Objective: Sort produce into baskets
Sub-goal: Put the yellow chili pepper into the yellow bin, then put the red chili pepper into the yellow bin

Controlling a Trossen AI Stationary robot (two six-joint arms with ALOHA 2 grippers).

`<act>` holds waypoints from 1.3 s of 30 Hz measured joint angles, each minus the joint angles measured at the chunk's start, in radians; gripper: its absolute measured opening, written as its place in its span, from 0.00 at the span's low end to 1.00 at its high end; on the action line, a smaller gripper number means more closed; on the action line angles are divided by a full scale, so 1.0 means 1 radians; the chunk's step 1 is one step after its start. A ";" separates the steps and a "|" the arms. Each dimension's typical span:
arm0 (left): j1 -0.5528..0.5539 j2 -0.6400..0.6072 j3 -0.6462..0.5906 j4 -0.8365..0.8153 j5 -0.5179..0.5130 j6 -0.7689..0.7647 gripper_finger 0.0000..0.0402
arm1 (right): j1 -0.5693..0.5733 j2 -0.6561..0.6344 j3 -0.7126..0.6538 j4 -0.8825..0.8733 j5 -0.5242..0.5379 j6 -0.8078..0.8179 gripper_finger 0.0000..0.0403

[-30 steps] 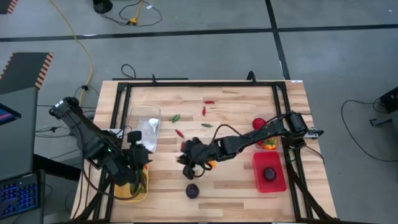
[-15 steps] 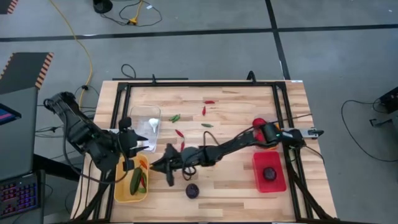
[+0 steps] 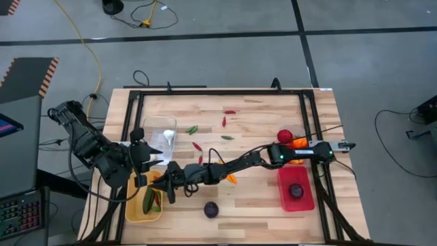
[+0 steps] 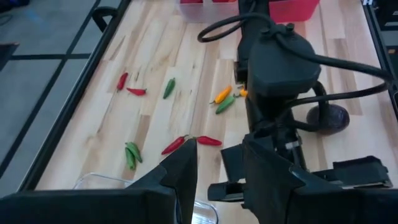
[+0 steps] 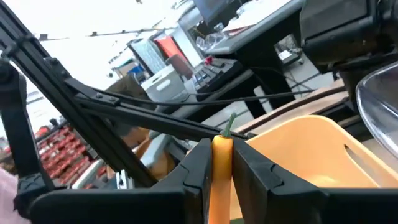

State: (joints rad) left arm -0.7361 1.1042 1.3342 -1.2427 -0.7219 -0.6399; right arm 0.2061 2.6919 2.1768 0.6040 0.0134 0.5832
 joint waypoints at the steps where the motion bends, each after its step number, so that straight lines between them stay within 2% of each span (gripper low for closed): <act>1: 0.000 0.000 0.000 0.000 0.000 0.000 0.28 | -0.003 0.000 0.001 -0.011 -0.009 -0.002 0.21; 6: 0.000 0.000 0.000 0.000 0.000 0.000 0.28 | -0.007 -0.001 0.004 -0.039 -0.017 -0.064 0.28; 16: 0.000 0.001 0.000 0.001 0.000 -0.007 0.28 | -0.014 -0.004 0.004 -0.108 -0.034 -0.061 0.54; 19: 0.000 0.006 0.000 0.003 0.001 -0.033 0.29 | -0.030 -0.024 0.002 -0.218 -0.110 -0.061 0.56; 23: 0.019 0.010 0.000 0.004 0.007 -0.038 0.31 | -0.072 -0.096 0.002 -0.438 -0.307 -0.124 0.56; 26: 0.058 0.010 0.000 0.004 0.013 -0.038 0.35 | -0.091 -0.158 0.003 -0.643 -0.335 -0.207 0.55; 29: 0.103 0.010 0.000 0.004 0.067 -0.016 0.40 | -0.091 -0.227 0.002 -0.906 -0.238 -0.326 0.55; 34: 0.161 0.011 0.000 0.007 0.112 0.086 0.44 | -0.078 -0.334 0.002 -1.223 0.054 -0.433 0.55; 39: 0.234 0.011 0.000 0.016 0.112 0.168 0.44 | -0.070 -0.430 0.002 -1.494 0.182 -0.461 0.55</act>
State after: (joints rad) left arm -0.5020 1.1149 1.3342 -1.2263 -0.6098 -0.4720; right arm 0.1362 2.2622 2.1792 -0.8901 0.1949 0.1219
